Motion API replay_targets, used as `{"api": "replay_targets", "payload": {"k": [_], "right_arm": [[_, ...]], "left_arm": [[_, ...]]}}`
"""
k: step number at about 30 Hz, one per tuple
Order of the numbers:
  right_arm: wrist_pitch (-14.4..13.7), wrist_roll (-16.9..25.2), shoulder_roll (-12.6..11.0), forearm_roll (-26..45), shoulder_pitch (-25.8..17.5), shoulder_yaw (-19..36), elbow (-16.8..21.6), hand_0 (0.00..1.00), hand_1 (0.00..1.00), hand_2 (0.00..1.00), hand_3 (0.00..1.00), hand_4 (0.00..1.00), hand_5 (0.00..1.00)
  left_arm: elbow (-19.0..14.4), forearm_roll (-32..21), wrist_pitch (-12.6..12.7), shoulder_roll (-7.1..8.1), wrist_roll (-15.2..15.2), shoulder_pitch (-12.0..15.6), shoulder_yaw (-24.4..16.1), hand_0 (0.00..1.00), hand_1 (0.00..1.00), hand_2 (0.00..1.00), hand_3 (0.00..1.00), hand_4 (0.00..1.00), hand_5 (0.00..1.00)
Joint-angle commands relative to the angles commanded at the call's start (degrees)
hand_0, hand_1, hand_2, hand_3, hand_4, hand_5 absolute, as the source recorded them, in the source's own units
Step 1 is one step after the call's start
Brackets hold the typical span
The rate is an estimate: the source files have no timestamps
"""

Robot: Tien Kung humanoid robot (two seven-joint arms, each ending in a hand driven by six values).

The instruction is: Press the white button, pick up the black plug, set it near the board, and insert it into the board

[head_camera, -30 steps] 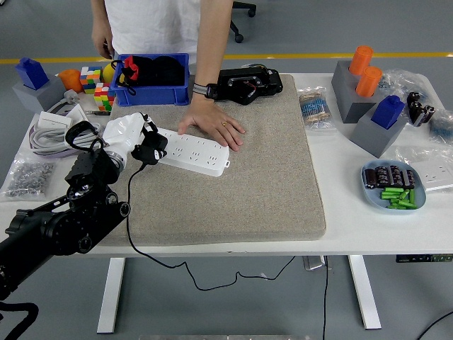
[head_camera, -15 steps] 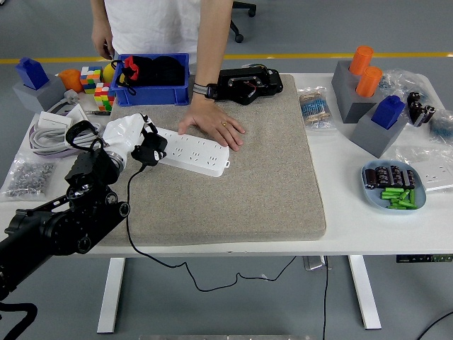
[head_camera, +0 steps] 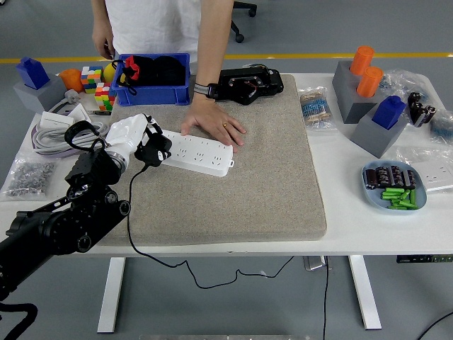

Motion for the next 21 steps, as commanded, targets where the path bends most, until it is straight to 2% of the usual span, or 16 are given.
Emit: {"api": "replay_targets", "payload": {"k": [5, 6, 11, 12, 21], "right_arm": [[0.0, 0.0, 0.0, 0.0, 0.0, 0.0, 0.0, 0.709, 0.625, 0.643, 0.607, 0.658, 0.359], [0.0, 0.0, 0.1, 0.0, 0.0, 0.0, 0.0, 0.709, 0.624, 0.643, 0.607, 0.658, 0.357], [0.0, 0.0, 0.1, 0.0, -0.1, 0.0, 0.0, 0.709, 0.624, 0.643, 0.607, 0.658, 0.357], [0.0, 0.0, 0.1, 0.0, -0.1, 0.0, 0.0, 0.708, 0.624, 0.644, 0.607, 0.658, 0.356], [0.0, 0.0, 0.1, 0.0, -0.1, 0.0, -0.1, 0.709, 0.624, 0.642, 0.607, 0.658, 0.357]], "left_arm": [[-0.2, -0.1, 0.0, 0.00, -0.3, 0.1, -0.1, 0.356, 0.587, 0.526, 0.732, 0.934, 0.142], [-0.3, -0.2, 0.0, -0.01, -0.3, 0.1, 0.0, 0.713, 0.809, 0.711, 0.804, 0.965, 0.195], [-0.4, -0.3, 0.0, -0.06, -0.2, 0.2, -0.1, 0.713, 0.809, 0.711, 0.804, 0.965, 0.195], [-0.4, -0.1, 0.1, -0.06, -0.2, 0.2, -0.1, 0.826, 0.891, 0.806, 0.841, 0.981, 0.228], [-0.5, -0.1, 0.1, 0.04, 0.4, 0.2, 0.0, 0.850, 0.913, 0.832, 0.845, 0.986, 0.245]]}}
